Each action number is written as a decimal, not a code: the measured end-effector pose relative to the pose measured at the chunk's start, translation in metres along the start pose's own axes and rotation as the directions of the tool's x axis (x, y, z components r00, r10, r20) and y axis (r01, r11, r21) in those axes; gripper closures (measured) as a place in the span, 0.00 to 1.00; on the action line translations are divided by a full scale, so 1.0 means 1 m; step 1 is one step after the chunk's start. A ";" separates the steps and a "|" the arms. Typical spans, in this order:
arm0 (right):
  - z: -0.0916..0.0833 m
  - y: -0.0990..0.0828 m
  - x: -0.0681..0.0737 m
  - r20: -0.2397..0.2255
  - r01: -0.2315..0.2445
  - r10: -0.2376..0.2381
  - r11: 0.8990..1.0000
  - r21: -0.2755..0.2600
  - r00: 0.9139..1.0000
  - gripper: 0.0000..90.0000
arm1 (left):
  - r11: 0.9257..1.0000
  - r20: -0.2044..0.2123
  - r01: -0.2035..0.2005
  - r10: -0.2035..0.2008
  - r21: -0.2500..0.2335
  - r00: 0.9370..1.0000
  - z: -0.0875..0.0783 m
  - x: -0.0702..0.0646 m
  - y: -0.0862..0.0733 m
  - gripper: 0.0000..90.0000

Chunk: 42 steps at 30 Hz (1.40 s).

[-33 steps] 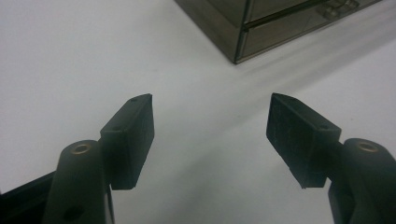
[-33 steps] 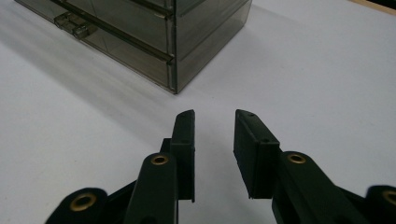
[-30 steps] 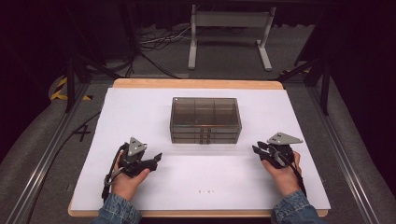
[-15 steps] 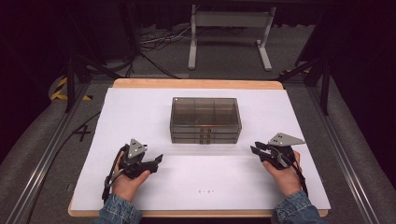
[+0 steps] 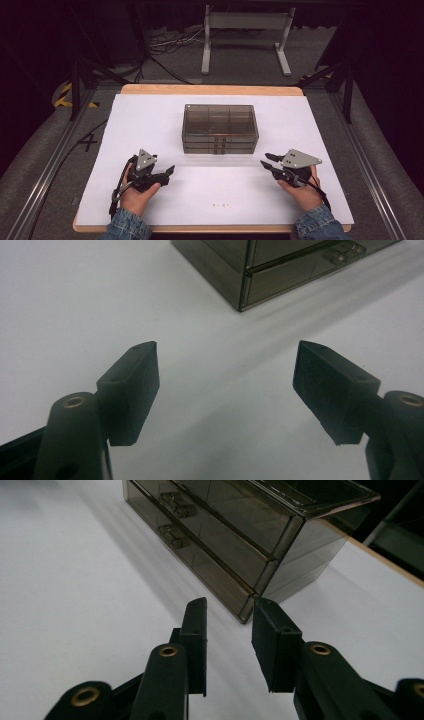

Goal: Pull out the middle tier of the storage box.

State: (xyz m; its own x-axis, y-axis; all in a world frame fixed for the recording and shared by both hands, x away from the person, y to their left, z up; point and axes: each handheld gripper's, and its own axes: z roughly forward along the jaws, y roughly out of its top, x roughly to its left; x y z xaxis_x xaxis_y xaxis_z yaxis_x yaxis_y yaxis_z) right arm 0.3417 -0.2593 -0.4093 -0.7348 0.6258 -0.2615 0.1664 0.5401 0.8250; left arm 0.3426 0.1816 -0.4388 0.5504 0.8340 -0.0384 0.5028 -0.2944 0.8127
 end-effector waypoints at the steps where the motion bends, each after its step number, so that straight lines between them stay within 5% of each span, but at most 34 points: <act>1: 0.000 0.000 0.001 0.012 0.023 -0.023 1.000 -0.005 1.000 0.75 | 1.000 -0.003 0.000 0.000 -0.004 1.000 0.000 0.000 0.000 0.30; 7: 0.002 0.000 0.010 0.076 0.153 -0.154 0.988 0.012 0.985 0.73 | 1.000 -0.008 0.000 0.000 -0.002 1.000 0.000 0.000 0.000 0.30; 17: 0.007 0.001 0.024 0.143 0.333 -0.335 0.942 0.041 0.931 0.72 | 1.000 -0.013 -0.001 0.001 -0.002 1.000 0.001 0.001 -0.001 0.29; 30: 0.012 -0.001 0.036 0.230 0.526 -0.532 0.846 0.092 0.815 0.73 | 1.000 -0.016 -0.005 0.005 0.003 1.000 0.002 0.001 -0.001 0.29; 35: 0.013 -0.001 0.040 0.243 0.555 -0.564 0.825 0.108 0.790 0.74 | 1.000 -0.014 0.000 0.000 0.002 1.000 0.002 0.001 -0.001 0.29; 41: 0.014 -0.001 0.044 0.263 0.598 -0.611 0.790 0.135 0.747 0.75 | 1.000 -0.004 0.010 -0.010 0.002 1.000 0.003 0.002 -0.002 0.29; 42: 0.014 -0.001 0.044 0.263 0.598 -0.611 0.790 0.135 0.747 0.75 | 1.000 -0.004 0.010 -0.010 0.002 1.000 0.003 0.002 -0.002 0.29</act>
State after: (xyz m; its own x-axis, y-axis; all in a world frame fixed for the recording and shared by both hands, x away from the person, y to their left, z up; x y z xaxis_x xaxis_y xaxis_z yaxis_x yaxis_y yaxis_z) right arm 0.3185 -0.2247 -0.4279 -0.4776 0.2854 -0.8309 -0.2199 0.8768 0.4276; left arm 0.3446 0.1827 -0.4419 0.5425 0.8389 -0.0443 0.5099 -0.2870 0.8109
